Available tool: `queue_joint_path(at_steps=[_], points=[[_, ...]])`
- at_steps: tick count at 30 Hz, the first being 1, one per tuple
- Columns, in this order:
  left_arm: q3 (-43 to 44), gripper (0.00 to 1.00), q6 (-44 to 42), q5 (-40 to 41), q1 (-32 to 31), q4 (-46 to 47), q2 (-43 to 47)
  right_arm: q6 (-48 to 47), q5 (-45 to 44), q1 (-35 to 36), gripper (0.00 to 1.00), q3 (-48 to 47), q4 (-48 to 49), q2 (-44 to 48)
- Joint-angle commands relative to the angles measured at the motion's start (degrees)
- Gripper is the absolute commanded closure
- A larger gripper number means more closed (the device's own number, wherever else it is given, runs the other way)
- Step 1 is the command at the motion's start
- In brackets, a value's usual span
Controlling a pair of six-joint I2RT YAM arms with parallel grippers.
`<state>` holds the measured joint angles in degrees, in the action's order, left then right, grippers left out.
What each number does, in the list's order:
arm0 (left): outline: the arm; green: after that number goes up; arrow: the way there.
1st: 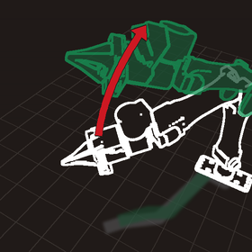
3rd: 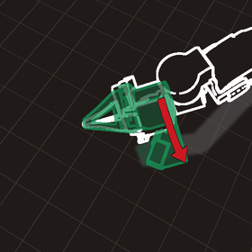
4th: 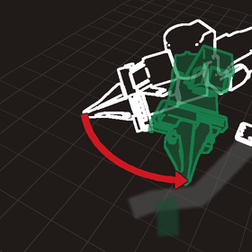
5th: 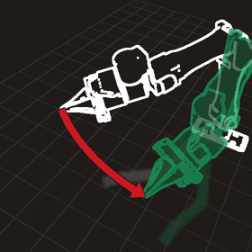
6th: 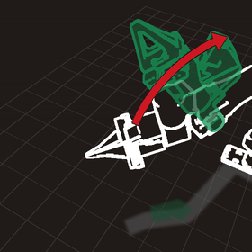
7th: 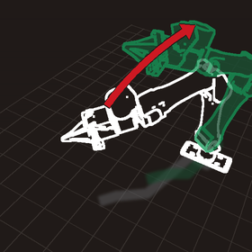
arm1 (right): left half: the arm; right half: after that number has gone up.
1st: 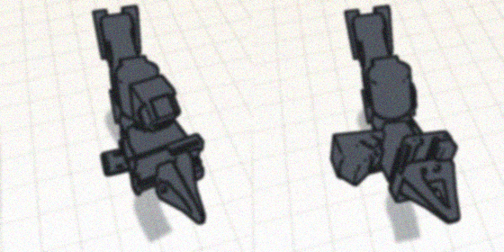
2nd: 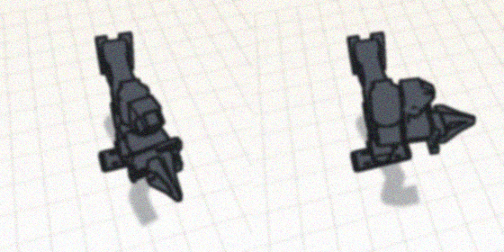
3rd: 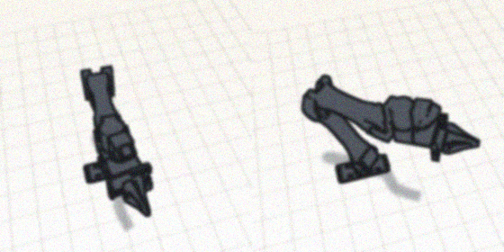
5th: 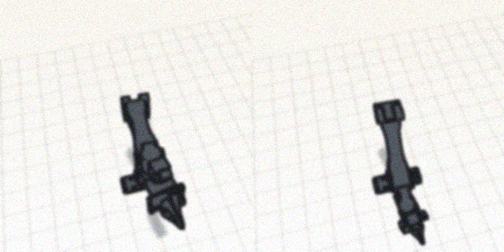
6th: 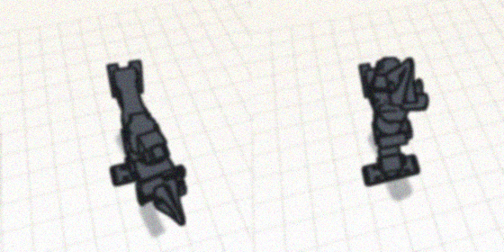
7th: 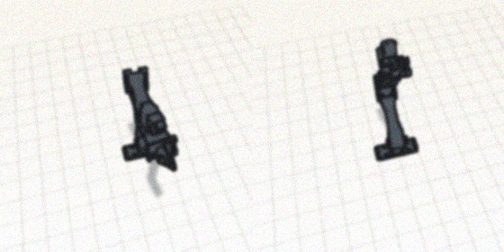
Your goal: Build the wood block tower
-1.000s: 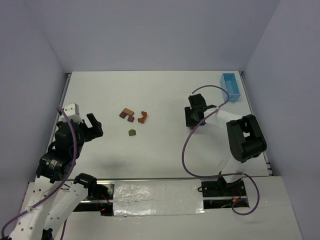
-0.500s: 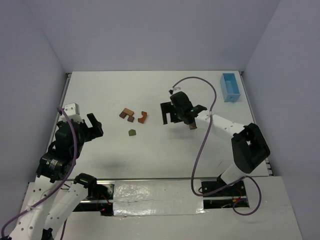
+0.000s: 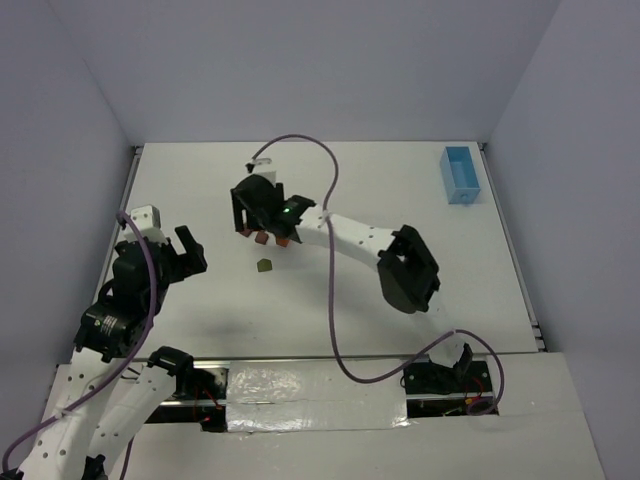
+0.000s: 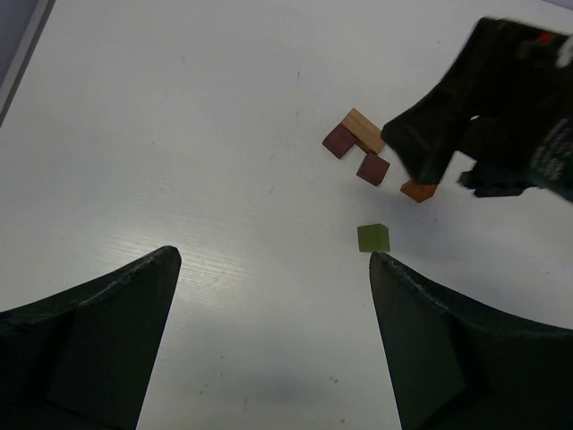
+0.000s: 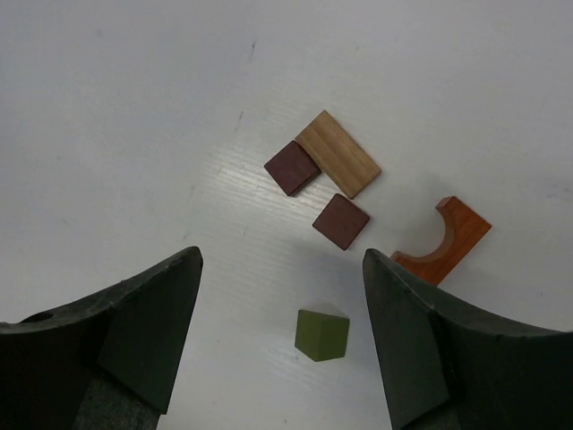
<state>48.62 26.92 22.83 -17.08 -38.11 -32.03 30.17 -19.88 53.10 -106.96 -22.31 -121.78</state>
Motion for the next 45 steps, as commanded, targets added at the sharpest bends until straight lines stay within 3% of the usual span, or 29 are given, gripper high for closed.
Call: queue_joint_path(at_steps=[1,5,10,19,35,45], points=[[0.2,0.01,-1.0,0.6,-0.3,1.9,1.1,4.6,-13.9,2.7,0.20,-8.6,-9.4,-5.3],[0.3,0.00,-1.0,0.7,-0.3,1.9,2.1,5.4,-16.7,3.2,0.28,-16.4,-13.0,-13.4],[0.2,0.01,-1.2,0.1,-0.3,2.3,3.5,5.9,-16.7,2.9,0.30,-23.5,-15.8,-19.5],[0.1,0.01,-1.5,-1.4,-0.4,2.9,4.2,6.9,-14.2,2.3,0.38,-21.5,-14.3,-21.5],[-0.1,0.00,-1.6,-1.8,-0.7,3.0,4.8,10.4,-12.5,2.4,0.39,-21.0,-14.7,-23.9],[-0.1,0.00,-1.6,-1.5,-0.8,3.0,4.9,9.3,-11.8,2.5,0.48,-19.3,-13.7,-23.4]])
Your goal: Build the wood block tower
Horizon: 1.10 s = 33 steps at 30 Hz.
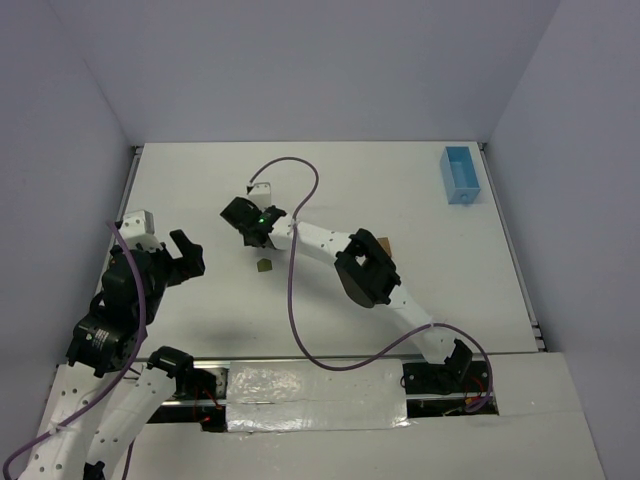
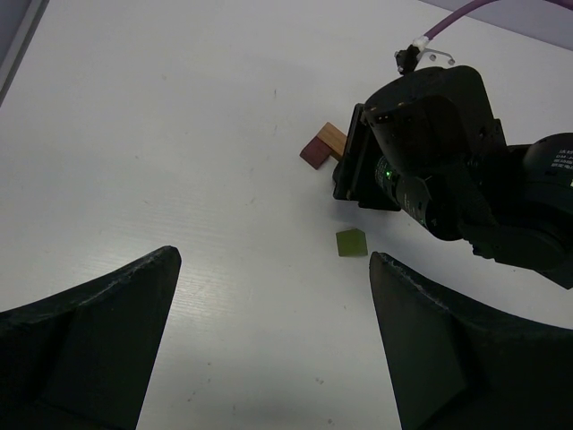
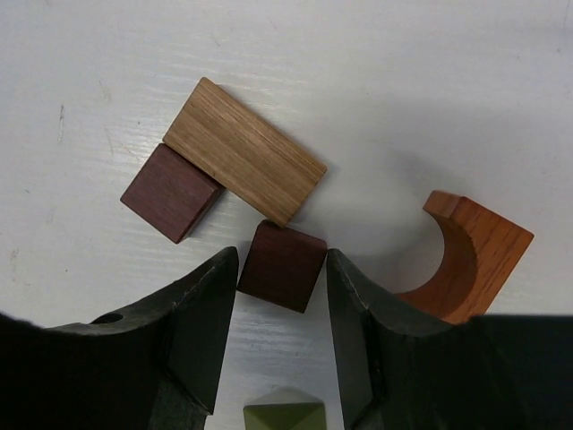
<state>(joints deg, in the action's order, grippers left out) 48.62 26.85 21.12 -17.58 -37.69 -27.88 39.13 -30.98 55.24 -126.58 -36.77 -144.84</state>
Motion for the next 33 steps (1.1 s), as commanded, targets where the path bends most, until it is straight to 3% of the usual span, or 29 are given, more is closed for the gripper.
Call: queue_joint_path(at_steps=[1,8,15,25,29,33], points=[[-0.1,0.01,-1.5,0.2,-0.3,2.4,0.7,0.2,-0.7,0.4,0.49,0.5,0.8,-0.3],[-0.1,0.00,-1.4,0.3,-0.4,2.4,0.6,-1.6,0.6,0.6,0.58,1.1,1.0,0.3],[-0.1,0.00,-1.5,0.3,-0.6,2.4,0.5,-9.5,1.2,2.3,0.64,14.6,13.0,8.2],[-0.1,0.00,-1.4,0.5,-0.8,2.4,0.0,-20.9,3.2,2.9,0.66,35.2,26.7,31.5],[-0.1,0.00,-1.3,0.6,-1.0,2.3,0.0,-23.0,6.1,-0.2,0.66,45.1,25.4,41.2],[-0.1,0.00,-1.4,0.7,-1.0,2.3,0.0,-25.1,9.7,-8.0,0.68,56.8,25.0,50.3]])
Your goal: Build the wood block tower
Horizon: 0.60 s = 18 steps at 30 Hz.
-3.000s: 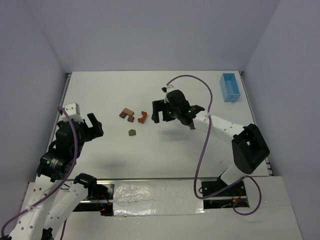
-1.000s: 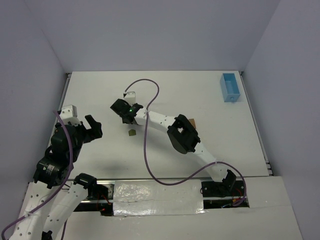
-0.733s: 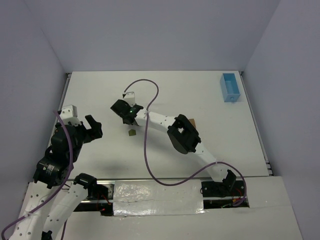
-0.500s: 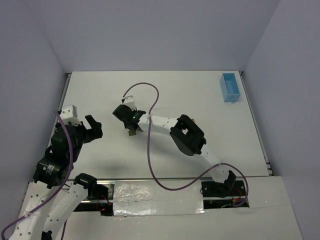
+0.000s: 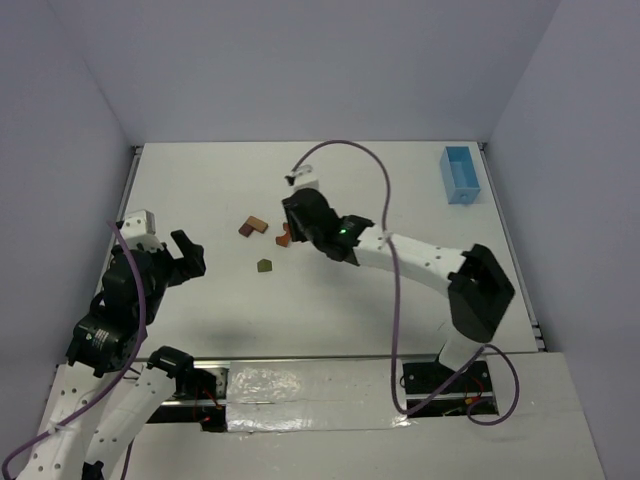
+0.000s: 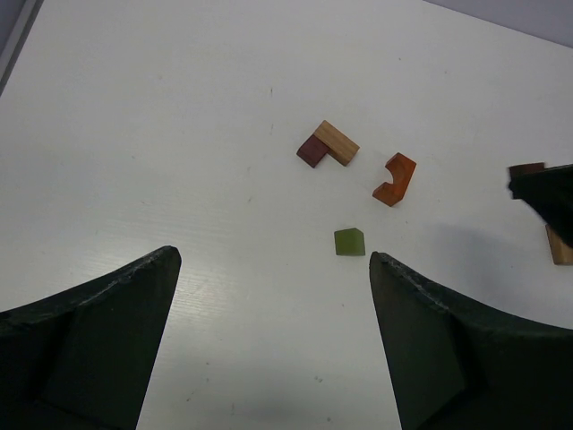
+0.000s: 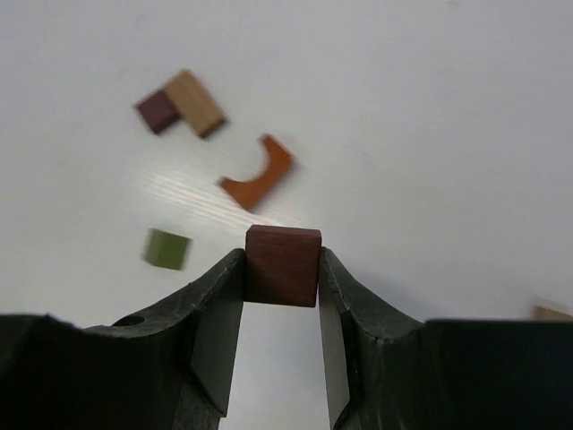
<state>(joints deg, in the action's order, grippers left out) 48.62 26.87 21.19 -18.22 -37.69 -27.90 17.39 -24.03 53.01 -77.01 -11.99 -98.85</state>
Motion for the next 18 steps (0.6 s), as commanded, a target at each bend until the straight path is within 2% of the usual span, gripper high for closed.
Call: queue_joint_path(at_steps=[1,5,10,18], points=[[-0.1,0.00,-1.3,0.7,-0.4,2.3,0.0,-4.0,4.0,-7.4,0.69,9.6,0.6,7.6],[-0.1,0.00,-1.4,0.6,-0.5,2.3,-0.5,-9.5,6.8,-13.8,0.68,20.0,2.9,13.8],[0.0,0.00,-1.3,1.0,-0.5,2.1,-1.1,-11.0,10.4,-22.1,0.68,24.2,4.3,15.3],[0.0,0.00,-1.5,0.4,-0.5,2.2,-2.6,-13.7,17.5,-30.0,0.68,26.2,6.3,13.5]])
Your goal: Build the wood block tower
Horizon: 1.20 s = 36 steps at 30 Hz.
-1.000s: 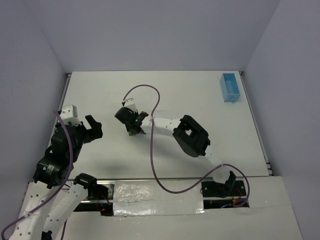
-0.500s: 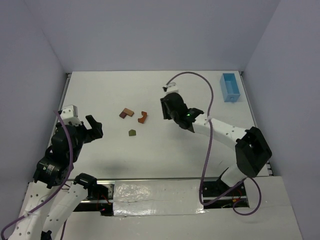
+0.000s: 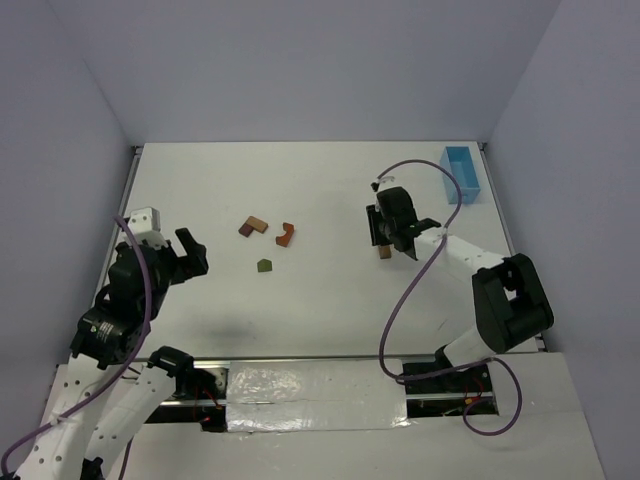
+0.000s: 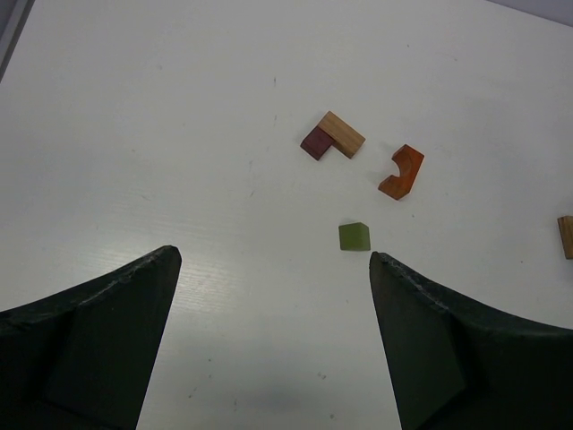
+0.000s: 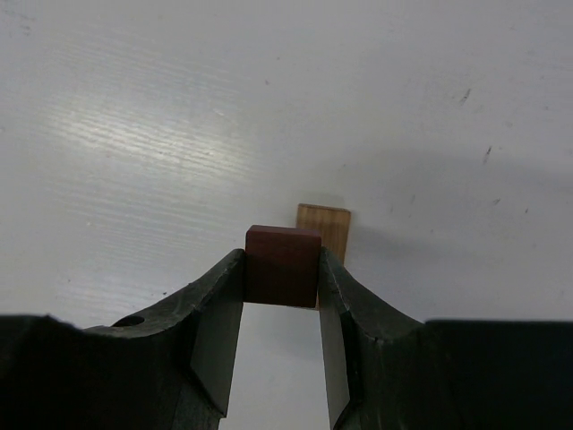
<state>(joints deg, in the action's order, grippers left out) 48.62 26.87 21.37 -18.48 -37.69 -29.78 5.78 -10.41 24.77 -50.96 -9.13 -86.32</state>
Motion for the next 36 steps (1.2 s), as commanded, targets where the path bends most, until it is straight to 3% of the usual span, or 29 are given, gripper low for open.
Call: queue_joint_path(at_steps=[1,9,19,36], points=[[0.1,0.00,-1.5,0.3,-0.2,2.2,-0.9,-2.4,4.2,-2.5,0.68,0.0,3.7,0.6],[0.0,0.00,-1.6,0.1,-0.2,2.3,-1.2,-2.1,7.3,-4.6,0.66,-4.1,0.1,-5.0],[0.1,0.01,-1.6,-0.2,-0.2,2.4,-1.6,-1.1,4.2,-5.8,0.65,-4.7,-1.9,-6.3],[-0.1,0.00,-1.6,-0.4,-0.3,2.5,-1.4,-1.6,3.1,-6.1,0.52,-6.7,-4.2,-9.8]])
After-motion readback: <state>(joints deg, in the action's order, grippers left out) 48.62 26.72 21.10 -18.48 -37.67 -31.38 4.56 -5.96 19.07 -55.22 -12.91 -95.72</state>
